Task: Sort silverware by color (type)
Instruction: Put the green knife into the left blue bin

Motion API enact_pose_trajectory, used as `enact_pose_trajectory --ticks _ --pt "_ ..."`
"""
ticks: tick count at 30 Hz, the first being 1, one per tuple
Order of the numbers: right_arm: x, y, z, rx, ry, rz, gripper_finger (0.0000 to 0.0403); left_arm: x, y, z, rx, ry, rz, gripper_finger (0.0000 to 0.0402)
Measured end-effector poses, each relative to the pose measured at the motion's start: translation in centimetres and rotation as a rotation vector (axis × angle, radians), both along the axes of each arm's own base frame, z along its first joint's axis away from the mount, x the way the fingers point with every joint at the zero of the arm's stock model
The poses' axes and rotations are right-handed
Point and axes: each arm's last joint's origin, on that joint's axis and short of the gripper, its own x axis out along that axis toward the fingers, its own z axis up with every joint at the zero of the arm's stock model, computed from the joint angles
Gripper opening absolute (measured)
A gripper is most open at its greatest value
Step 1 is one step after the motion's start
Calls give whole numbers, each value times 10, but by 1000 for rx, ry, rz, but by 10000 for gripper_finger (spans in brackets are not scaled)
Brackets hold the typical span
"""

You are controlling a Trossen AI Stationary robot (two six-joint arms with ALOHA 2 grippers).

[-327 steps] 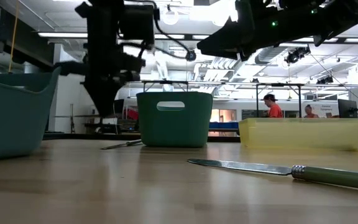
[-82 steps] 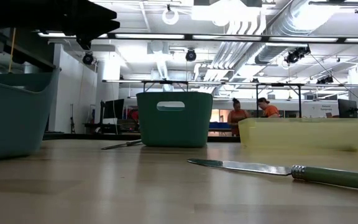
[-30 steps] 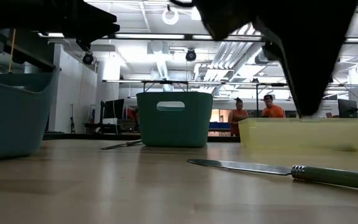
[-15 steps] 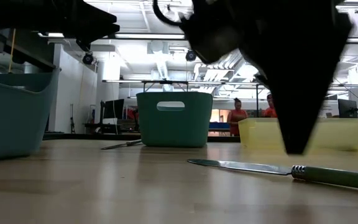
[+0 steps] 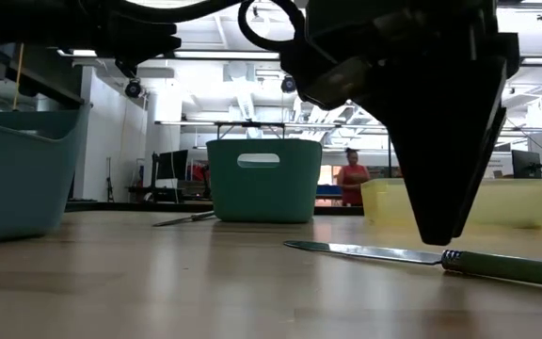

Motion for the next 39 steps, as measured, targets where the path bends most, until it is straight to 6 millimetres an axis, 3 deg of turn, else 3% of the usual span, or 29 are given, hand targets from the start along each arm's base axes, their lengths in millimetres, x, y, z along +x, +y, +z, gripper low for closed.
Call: enact_pose_trajectory --ticks 12,26,30,39 --pt "0 0 -2 6 6 -4 165 0 0 0 0 3 0 140" --pt "5 4 -22 28 45 4 162 0 0 -1 0 7 0 140" --pt "5 4 -25 28 53 3 138 0 0 -1 0 7 0 140" --pt "4 4 -27 21 54 17 44 0 0 -1 0 7 0 140"
